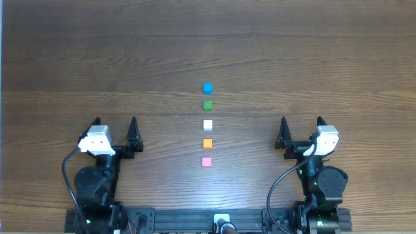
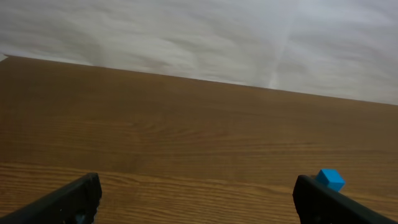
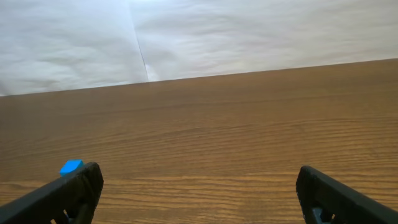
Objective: Stack Cubes
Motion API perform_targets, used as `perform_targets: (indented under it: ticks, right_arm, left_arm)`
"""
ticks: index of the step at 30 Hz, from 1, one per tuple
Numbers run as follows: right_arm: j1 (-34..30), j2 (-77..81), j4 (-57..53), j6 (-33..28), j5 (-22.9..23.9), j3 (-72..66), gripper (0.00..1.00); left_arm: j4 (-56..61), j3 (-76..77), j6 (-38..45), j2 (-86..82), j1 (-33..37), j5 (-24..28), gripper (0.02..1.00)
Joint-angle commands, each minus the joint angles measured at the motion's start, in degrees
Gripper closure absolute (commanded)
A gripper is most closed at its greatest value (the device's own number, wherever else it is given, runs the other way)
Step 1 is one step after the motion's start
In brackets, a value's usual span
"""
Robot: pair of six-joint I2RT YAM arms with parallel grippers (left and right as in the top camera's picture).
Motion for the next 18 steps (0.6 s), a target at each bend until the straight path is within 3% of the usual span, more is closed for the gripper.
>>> perform_targets:
  ticks: [1,10,15,18]
  right_arm:
    - [-0.02,0.07,-0.2,0.28,-0.83,-0.26,0.007]
    - [-0.02,0.07,-0.2,0.28,-0.83,-0.26,0.009]
    - [-0.02,0.07,-0.2,0.28,-0.83,-0.26,0.009]
    - [-0.02,0.07,-0.2,0.28,-0.83,-0.26,0.009]
  left_arm:
    - [-0.02,-0.24,0.24,0.26,0.31,1.4,0.023]
    - [0.17,0.2,-5.88,2.34,-0.46,5.9,0.02]
    - [-2.75,10.43,-11.3,16.87,-3.17,21.64,0.02]
    - [-11.08,20.13,-14.62,25.22,-5.22,25.81,0.023]
